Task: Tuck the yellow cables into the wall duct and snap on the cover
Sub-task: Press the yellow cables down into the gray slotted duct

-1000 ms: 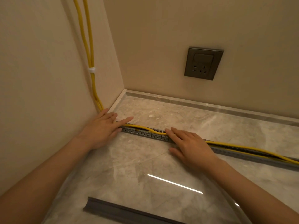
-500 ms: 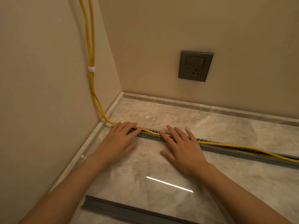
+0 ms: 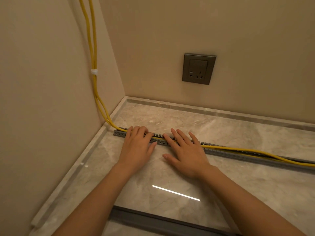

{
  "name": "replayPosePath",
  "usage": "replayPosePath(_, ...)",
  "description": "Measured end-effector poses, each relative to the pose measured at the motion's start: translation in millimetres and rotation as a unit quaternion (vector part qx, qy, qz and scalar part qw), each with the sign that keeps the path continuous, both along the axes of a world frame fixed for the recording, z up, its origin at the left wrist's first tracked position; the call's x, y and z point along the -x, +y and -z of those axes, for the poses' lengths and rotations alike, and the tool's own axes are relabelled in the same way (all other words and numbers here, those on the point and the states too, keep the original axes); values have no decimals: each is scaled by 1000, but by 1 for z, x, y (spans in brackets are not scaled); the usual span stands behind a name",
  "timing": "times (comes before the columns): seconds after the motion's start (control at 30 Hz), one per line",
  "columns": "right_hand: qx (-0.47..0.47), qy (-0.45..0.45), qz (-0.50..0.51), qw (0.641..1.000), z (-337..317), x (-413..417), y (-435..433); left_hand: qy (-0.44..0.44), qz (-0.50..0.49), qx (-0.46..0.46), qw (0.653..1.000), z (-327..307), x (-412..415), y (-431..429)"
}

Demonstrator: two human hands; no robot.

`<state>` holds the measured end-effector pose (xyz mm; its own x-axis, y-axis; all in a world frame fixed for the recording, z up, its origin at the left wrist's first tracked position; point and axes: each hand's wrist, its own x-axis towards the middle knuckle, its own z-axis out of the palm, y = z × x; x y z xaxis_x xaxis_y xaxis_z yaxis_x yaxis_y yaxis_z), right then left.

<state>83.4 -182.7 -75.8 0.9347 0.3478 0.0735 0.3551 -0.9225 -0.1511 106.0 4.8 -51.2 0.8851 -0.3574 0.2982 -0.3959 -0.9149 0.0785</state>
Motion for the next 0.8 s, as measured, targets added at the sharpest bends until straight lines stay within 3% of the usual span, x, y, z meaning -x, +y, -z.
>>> replayPosePath(0.23,-260,47,-3,965,-22,4,-15,3,71,54,996,0,19,-52)
replayPosePath(0.57,-115,-49,84,989,-40,35,-82,30,142,85,986,5,38,-110)
replayPosePath(0.8,-86,-80,131,984,-29,64,-118,62,149,54,986,13,50,-144)
